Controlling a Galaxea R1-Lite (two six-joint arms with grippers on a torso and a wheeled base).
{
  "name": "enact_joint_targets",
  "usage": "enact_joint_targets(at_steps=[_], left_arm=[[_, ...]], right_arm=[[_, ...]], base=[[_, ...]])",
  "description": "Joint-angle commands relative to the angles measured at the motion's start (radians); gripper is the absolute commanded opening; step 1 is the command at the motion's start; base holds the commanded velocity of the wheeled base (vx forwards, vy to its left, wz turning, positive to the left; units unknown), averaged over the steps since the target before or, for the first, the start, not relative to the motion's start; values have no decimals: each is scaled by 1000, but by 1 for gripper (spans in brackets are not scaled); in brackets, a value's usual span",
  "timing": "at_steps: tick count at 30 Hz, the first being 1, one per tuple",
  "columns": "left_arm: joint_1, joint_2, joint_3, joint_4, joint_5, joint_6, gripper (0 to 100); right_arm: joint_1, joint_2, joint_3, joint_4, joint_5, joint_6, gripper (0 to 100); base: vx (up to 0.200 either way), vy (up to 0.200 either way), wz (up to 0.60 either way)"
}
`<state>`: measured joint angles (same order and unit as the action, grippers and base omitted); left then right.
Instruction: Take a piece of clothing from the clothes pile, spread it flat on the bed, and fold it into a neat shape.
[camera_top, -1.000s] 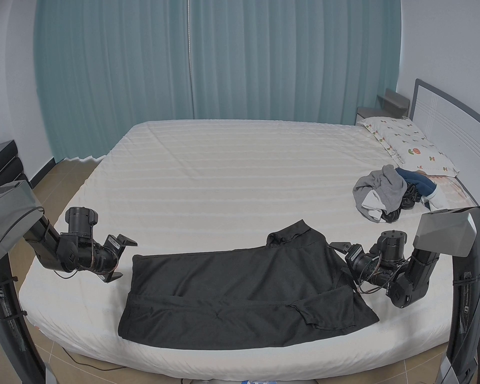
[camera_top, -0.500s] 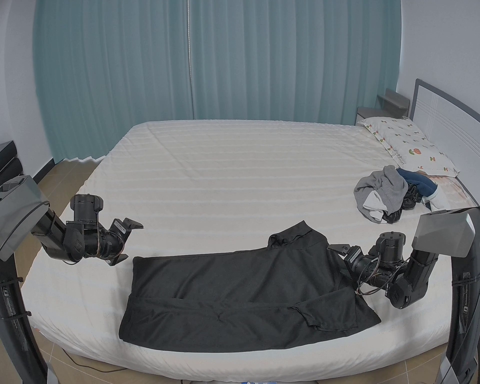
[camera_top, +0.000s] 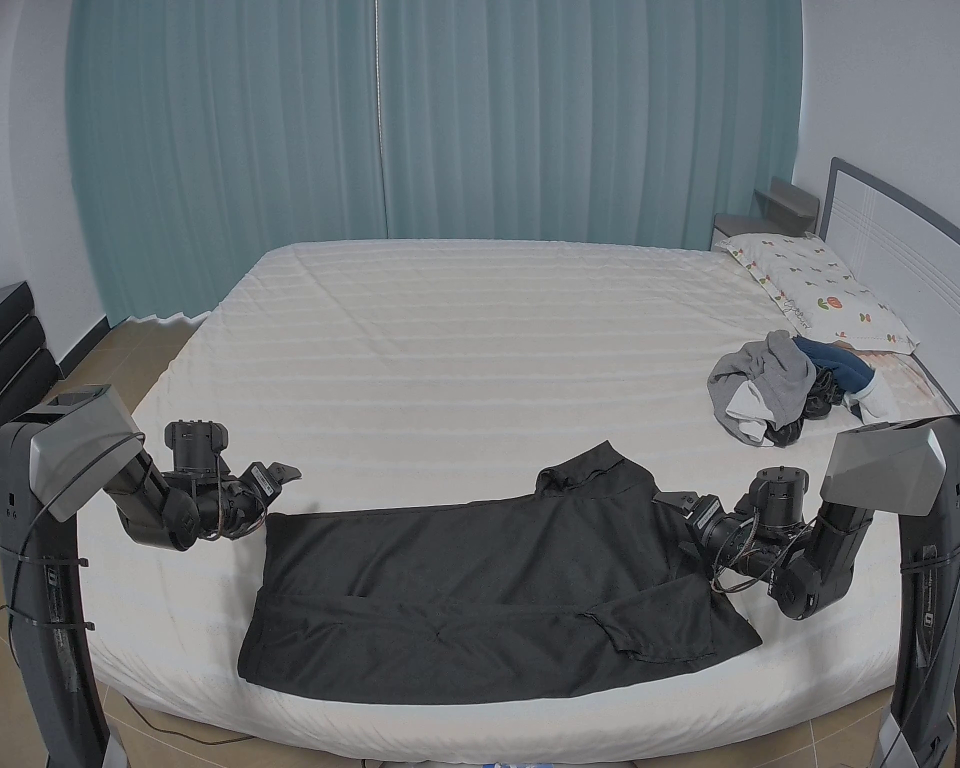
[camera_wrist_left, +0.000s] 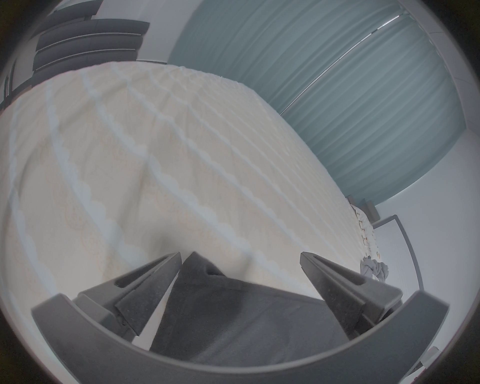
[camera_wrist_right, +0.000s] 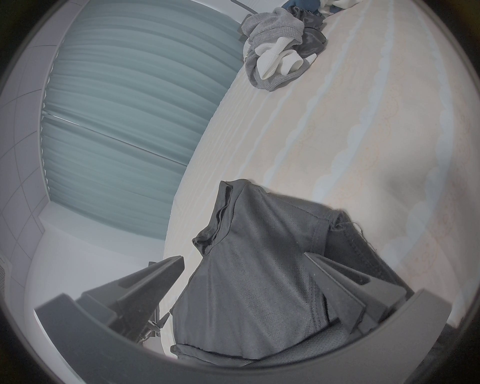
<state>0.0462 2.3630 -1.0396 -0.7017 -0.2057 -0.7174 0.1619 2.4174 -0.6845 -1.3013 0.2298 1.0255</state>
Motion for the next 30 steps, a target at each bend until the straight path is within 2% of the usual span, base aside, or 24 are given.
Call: enact_joint_targets(at_steps=[1,12,18,19,23,25,30], left_arm=[[-2,48,7,-9,0,1,100],[-20,50,32,-21,-4,29,100],[-22,70,35,-21,2,81,100],[-22,70,35,-21,2,81,0],[-22,67,36,-21,3,79,0],[-20,65,39,-24,3,70,0],[-3,48,78,-56,2,6,0]], right_arm=[[2,5,0,-3,0,-1,100],[2,5,0,-1,0,-1,100],[2,5,0,-1,0,-1,100],[2,5,0,-3,0,-1,100],[2,3,-1,-4,-7,-4,100],[7,0,10,-9,-18,-36,100],[31,-3,-1,-52,-95,-68,100]], base=[[0,0,0],[0,0,0],[0,0,0],[0,0,0],[0,0,0],[0,0,0],[0,0,0]])
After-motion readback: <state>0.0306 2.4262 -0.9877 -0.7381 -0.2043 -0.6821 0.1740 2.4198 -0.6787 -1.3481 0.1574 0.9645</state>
